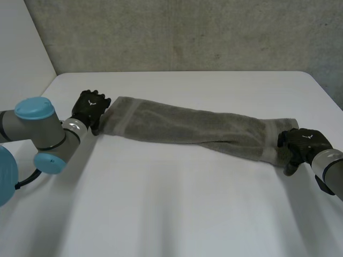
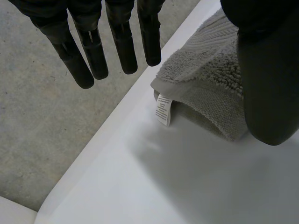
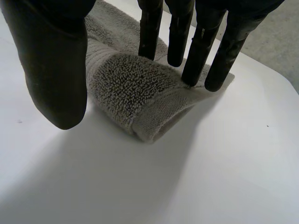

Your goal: Fold the towel.

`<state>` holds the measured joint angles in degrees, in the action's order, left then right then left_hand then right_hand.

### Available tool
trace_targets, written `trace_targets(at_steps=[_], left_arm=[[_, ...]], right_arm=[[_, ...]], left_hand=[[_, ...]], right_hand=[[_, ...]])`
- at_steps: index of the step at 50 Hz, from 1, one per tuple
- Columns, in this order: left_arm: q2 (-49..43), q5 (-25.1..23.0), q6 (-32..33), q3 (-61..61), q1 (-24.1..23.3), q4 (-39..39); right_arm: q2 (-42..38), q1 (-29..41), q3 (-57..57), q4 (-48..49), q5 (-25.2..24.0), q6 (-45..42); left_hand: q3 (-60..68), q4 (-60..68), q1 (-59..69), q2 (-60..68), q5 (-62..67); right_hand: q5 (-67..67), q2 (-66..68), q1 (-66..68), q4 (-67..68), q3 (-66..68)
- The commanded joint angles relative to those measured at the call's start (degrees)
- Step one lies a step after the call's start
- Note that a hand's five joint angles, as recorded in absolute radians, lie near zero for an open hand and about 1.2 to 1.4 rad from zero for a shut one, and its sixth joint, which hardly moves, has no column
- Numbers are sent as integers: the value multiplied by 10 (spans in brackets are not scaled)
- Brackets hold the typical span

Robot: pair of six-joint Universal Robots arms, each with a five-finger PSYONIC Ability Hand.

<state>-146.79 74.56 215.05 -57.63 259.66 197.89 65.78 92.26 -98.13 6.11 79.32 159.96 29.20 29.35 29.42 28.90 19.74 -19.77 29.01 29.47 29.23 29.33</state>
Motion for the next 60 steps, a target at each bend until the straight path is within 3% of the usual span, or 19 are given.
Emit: trace_targets(at_steps=[1,5,12,17,19,22,24,36,45,49,51,52,54,60], left_arm=[[-22,-1,-2,21,-4,-1],[-23,-13,-2,21,-6,0],[-22,-34,-2,16,-8,-1],[-19,-46,-4,13,-11,-4],[-14,-49,-5,9,-17,-5],[-10,-50,-7,6,-19,-5],[3,-49,-9,-1,-20,-6],[91,-48,-11,-98,-10,-6],[201,-45,-12,-251,31,-6],[232,-46,-12,-308,38,-5],[247,-46,-12,-334,40,-4],[264,-46,-13,-360,41,-4],[277,-45,-14,-384,42,-2],[317,-44,-49,-459,40,-3]], right_arm=[[-7,0,-8,26,2,0],[-10,0,-8,29,3,0],[-14,0,-8,33,3,0],[-14,0,-10,43,2,0],[-14,0,-11,45,2,0],[-14,0,-11,48,2,0],[-13,0,-11,49,1,0],[1,0,-2,45,-8,-10],[11,-19,3,16,-12,-168],[13,-31,3,-4,-36,-218],[15,-55,6,-20,-85,-253],[15,-55,6,-20,-85,-253],[21,-88,10,-33,-144,-276],[21,-122,27,-37,-212,-307]], left_hand=[[44,42,42,47,39],[148,146,146,151,142],[224,222,222,227,218],[355,354,353,358,350],[507,506,505,510,502],[508,507,506,511,503],[508,507,506,511,503],[508,507,506,511,503],[508,507,506,511,503],[508,507,506,511,503],[508,507,506,511,503],[508,507,506,511,503],[508,507,506,511,503],[508,507,506,511,503]], right_hand=[[-22,29,25,27,26],[-22,29,25,27,26],[-49,56,52,54,53],[-216,224,219,222,221],[-294,301,297,299,298],[-365,373,368,370,369],[-502,509,505,507,506],[-502,510,505,508,507],[-502,510,505,508,507],[-502,510,505,508,507],[-502,510,505,508,507],[-502,510,505,508,507],[-502,510,505,508,507],[-502,510,505,508,507]])
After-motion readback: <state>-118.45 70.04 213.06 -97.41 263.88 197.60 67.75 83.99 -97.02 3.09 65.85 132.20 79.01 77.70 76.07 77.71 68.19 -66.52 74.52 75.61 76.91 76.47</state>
